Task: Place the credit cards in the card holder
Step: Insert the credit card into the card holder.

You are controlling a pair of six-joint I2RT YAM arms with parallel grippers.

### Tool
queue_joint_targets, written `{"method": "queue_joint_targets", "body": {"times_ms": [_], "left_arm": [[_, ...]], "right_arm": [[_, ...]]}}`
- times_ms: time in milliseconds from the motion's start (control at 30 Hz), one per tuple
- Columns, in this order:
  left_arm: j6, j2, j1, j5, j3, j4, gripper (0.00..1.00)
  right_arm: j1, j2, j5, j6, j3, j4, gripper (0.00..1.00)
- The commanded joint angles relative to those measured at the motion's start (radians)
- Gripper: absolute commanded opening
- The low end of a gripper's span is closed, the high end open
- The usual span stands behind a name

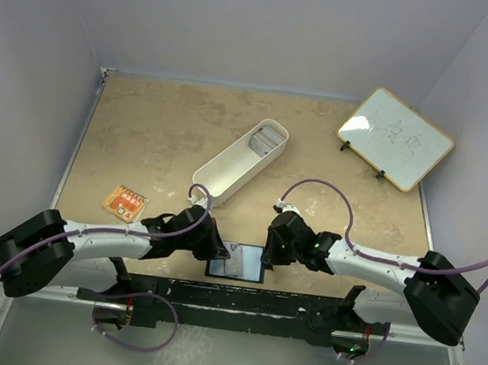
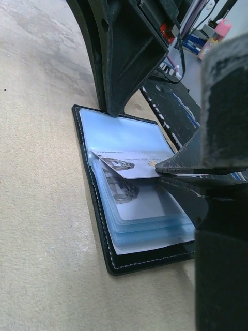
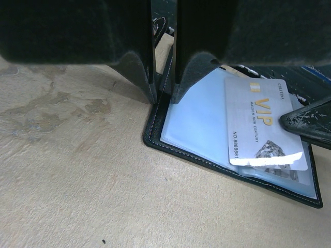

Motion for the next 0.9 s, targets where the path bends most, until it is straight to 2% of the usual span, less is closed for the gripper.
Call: {"method": "queue_joint_targets", "body": {"times_ms": [0, 800, 867], "left_arm": [[0.038, -0.027, -0.006, -0.027, 0.035, -0.074, 0.0], [0.048, 0.158, -0.005, 0.025, 0.085, 0.055, 0.0], [0.044, 0.157, -0.005, 0.016, 0.093, 0.05, 0.03]], "right_arm": [[0.003, -0.005, 0.036, -0.003, -0.006, -0.015, 0.2], [0.004, -0.016, 0.021, 0.008, -0.005, 0.022, 0.19], [0.004, -0.02, 0.019, 0.008, -0.002, 0.019, 0.19]]}}
